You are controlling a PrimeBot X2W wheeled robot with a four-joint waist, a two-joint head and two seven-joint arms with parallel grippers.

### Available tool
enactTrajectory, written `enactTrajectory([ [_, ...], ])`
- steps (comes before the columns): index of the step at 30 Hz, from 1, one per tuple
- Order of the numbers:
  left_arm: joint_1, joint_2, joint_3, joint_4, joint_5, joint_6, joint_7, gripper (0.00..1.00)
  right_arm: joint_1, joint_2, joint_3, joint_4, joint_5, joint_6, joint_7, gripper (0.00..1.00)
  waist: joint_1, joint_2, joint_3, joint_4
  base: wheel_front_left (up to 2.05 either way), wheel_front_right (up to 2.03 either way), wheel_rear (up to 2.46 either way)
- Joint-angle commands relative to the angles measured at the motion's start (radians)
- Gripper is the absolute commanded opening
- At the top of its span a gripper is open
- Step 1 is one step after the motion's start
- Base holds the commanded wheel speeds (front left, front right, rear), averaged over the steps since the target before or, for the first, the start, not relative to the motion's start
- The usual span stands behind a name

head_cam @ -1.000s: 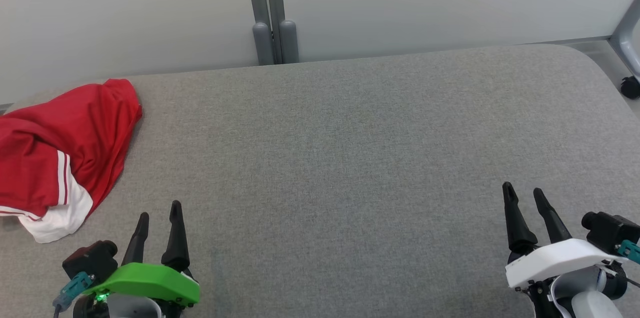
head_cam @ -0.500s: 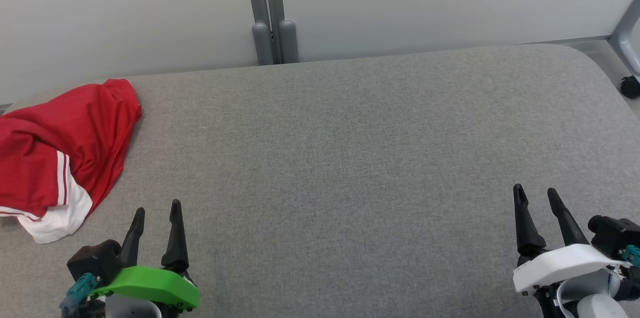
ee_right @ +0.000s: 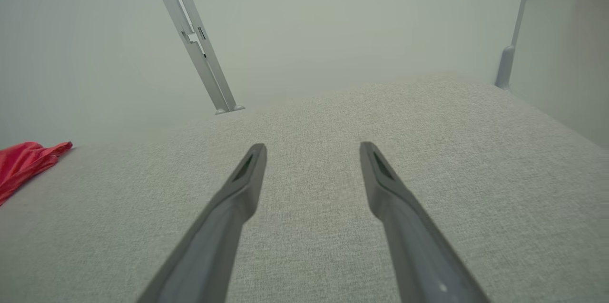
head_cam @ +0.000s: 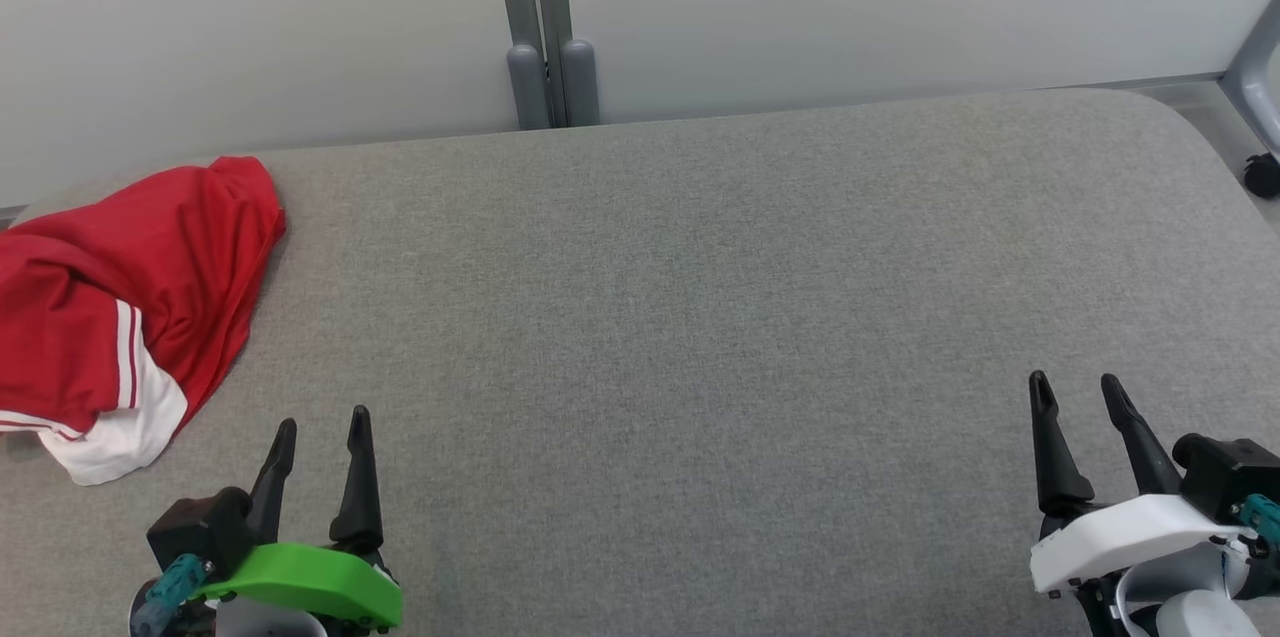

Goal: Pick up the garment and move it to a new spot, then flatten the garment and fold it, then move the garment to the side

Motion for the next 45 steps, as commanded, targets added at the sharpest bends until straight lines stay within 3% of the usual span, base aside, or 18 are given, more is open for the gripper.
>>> enactTrajectory([
  [1, -0.002, -0.002, 0.006, 0.001, 0.02, -0.003, -0.009, 1.0, 0.001, -0.011, 0.003, -0.003, -0.023, 0.0, -0.011, 1.0, 0.0, 0.0, 0.001, 0.0, 0.0, 0.0, 0.0],
  [16, -0.012, -0.013, 0.058, 0.077, 0.097, -0.009, -0.038, 1.0, 0.009, -0.031, 0.027, 0.006, -0.1, 0.0, -0.041, 1.0, 0.0, 0.0, 0.0, 0.017, 0.0, 0.0, 0.0],
  [30, -0.013, -0.014, 0.034, 0.095, 0.147, -0.01, -0.064, 1.0, 0.015, -0.025, 0.014, 0.021, -0.177, 0.0, -0.064, 1.0, 0.0, 0.0, -0.004, 0.016, 0.0, 0.0, 0.0],
  [45, -0.028, -0.009, 0.028, 0.101, 0.129, -0.01, -0.06, 1.0, 0.03, -0.015, -0.009, 0.012, -0.167, 0.0, -0.063, 1.0, 0.0, 0.0, -0.004, 0.065, 0.0, 0.0, 0.0],
])
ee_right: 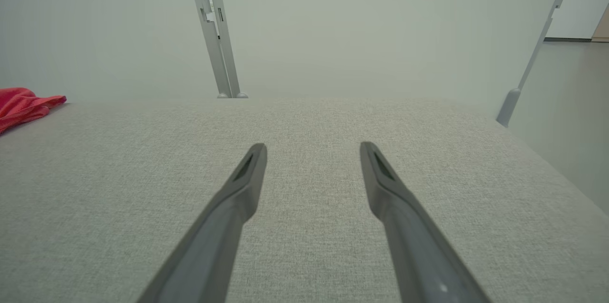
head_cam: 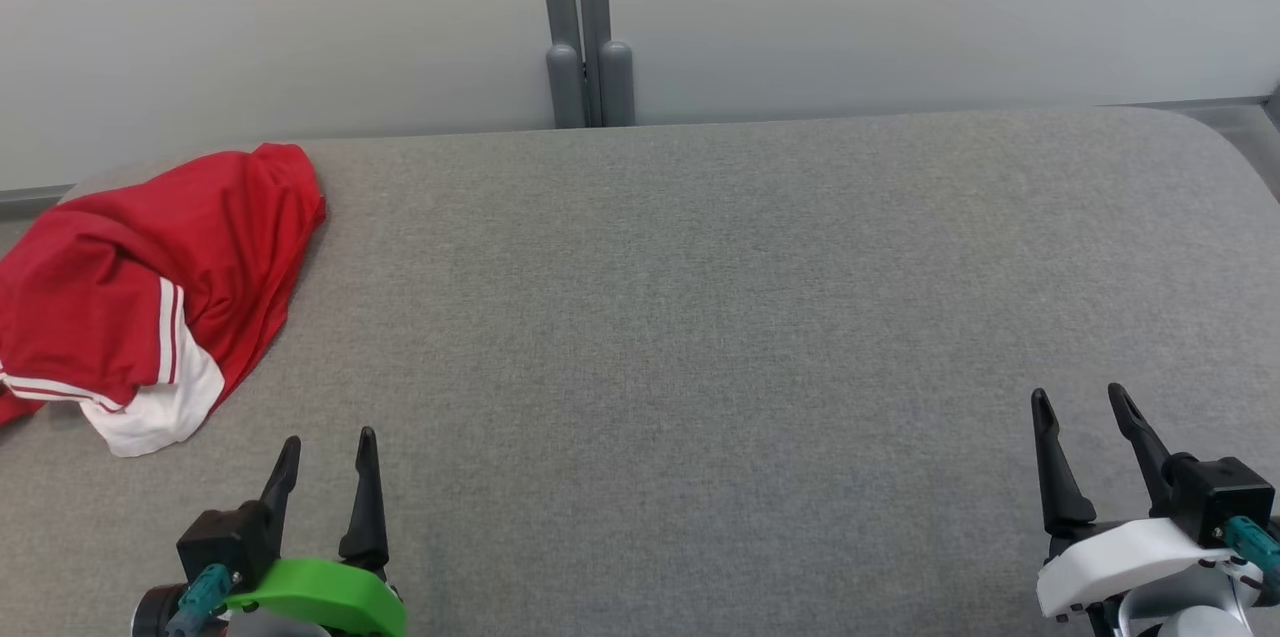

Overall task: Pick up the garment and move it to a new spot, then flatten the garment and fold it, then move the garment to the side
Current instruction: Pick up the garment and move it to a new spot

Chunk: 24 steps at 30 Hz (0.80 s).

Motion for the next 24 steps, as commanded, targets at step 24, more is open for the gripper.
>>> enactTrajectory([
  [24, -0.093, 0.001, 0.036, 0.051, -0.071, -0.004, 0.0, 1.0, -0.088, -0.026, 0.144, -0.004, 0.018, 0.0, -0.003, 1.0, 0.0, -0.0001, 0.101, 0.274, 0.0, 0.0, 0.0],
])
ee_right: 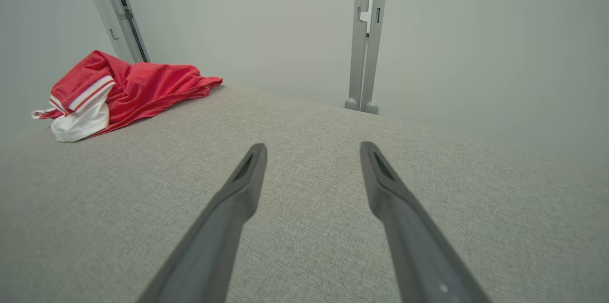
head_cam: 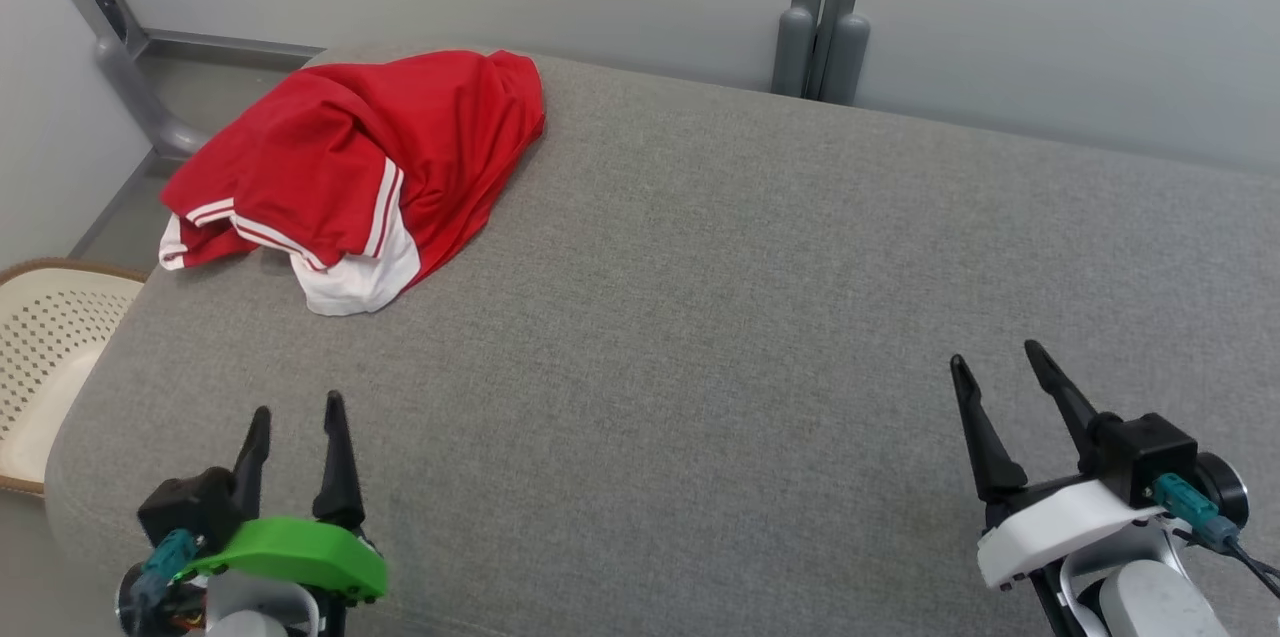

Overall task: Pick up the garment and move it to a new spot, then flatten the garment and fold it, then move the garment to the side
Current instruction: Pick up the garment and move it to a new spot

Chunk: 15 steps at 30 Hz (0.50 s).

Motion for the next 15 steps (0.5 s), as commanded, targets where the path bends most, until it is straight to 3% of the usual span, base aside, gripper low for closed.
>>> enactTrajectory([
  [1, -0.049, -0.002, -0.019, 0.028, -0.013, -0.003, 0.0, 1.0, -0.024, -0.018, 0.004, -0.008, 0.001, 0.0, -0.003, 1.0, 0.0, 0.0, 0.084, -0.032, 0.0, 0.0, 0.0],
  [10, -0.449, 0.052, -0.109, 0.229, -0.071, -0.002, 0.102, 1.0, -0.204, -0.115, 0.039, -0.057, 0.008, 0.0, -0.003, 1.0, 0.0, 0.0, 0.4, -0.152, 0.0, 0.0, 0.0],
  [15, -0.648, 0.1, -0.105, 0.358, -0.067, 0.024, 0.203, 1.0, -0.274, -0.122, 0.068, -0.068, 0.021, 0.0, -0.003, 1.0, 0.0, 0.0, 0.519, -0.205, 0.0, 0.0, 0.0],
])
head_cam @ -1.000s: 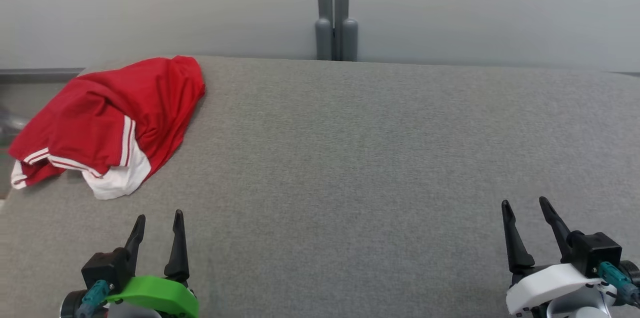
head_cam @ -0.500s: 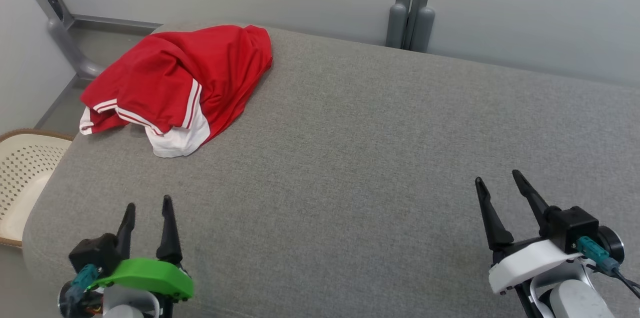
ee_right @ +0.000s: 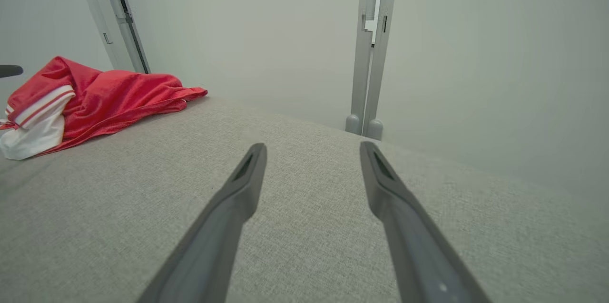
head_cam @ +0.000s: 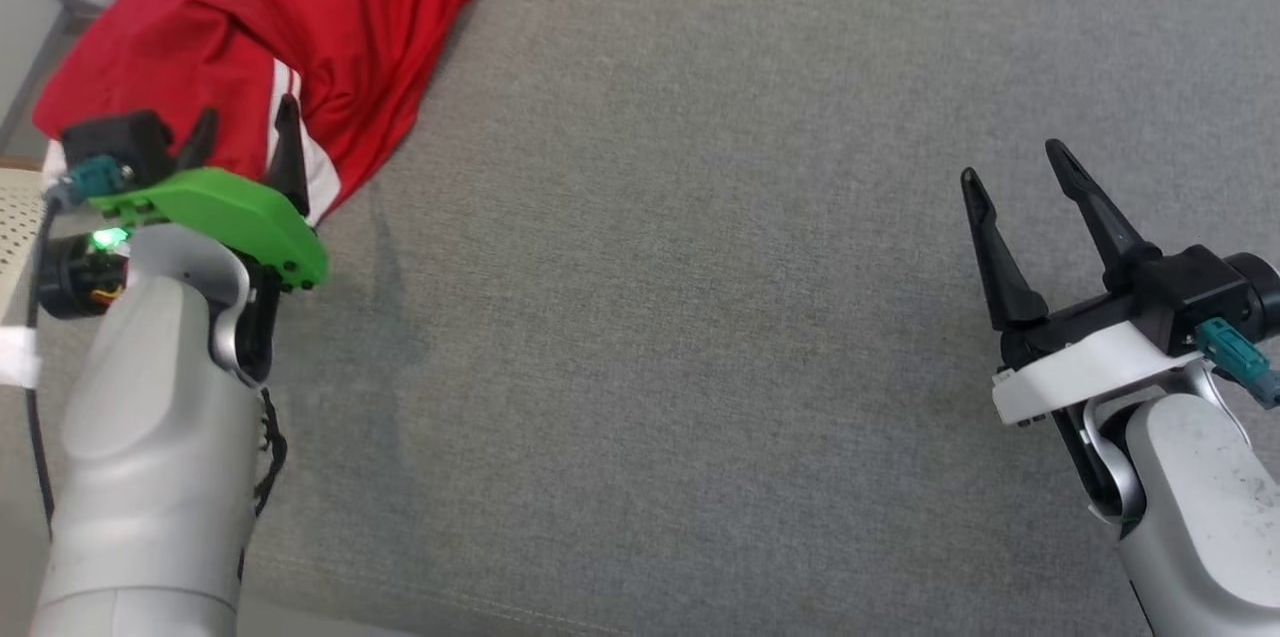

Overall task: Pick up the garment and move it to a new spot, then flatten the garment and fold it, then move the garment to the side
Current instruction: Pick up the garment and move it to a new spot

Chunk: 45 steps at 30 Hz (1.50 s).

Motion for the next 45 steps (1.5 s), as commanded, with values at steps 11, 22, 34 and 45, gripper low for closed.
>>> enactTrajectory([
  [11, -0.192, 0.137, 0.064, 0.243, -0.008, 0.162, 0.117, 0.0, -0.024, 0.021, -0.009, -0.011, 0.025, 0.0, -0.003, 1.0, -0.0001, 0.0, 0.275, -0.238, 0.0, 0.0, 0.0],
  [22, -0.175, 0.183, 0.045, 0.245, -0.013, 0.107, 0.102, 0.0, 0.08, 0.057, -0.051, 0.023, 0.028, 0.0, -0.003, 1.0, -0.0001, 0.0, 0.117, -0.184, 0.0, 0.0, 0.0],
  [34, -0.139, 0.225, -0.005, 0.04, -0.006, 0.037, 0.166, 0.0, 0.185, 0.112, -0.067, 0.056, 0.032, 0.0, -0.003, 1.0, -0.0001, 0.0, -0.103, -0.151, 0.0, 0.0, 0.0],
  [45, -0.029, 0.217, -0.033, -0.502, -0.097, 0.006, 0.384, 0.0, 0.27, 0.149, -0.114, 0.06, 0.032, 0.0, -0.003, 1.0, -0.0001, 0.0, -0.209, -0.202, 0.0, 0.0, 0.0],
])
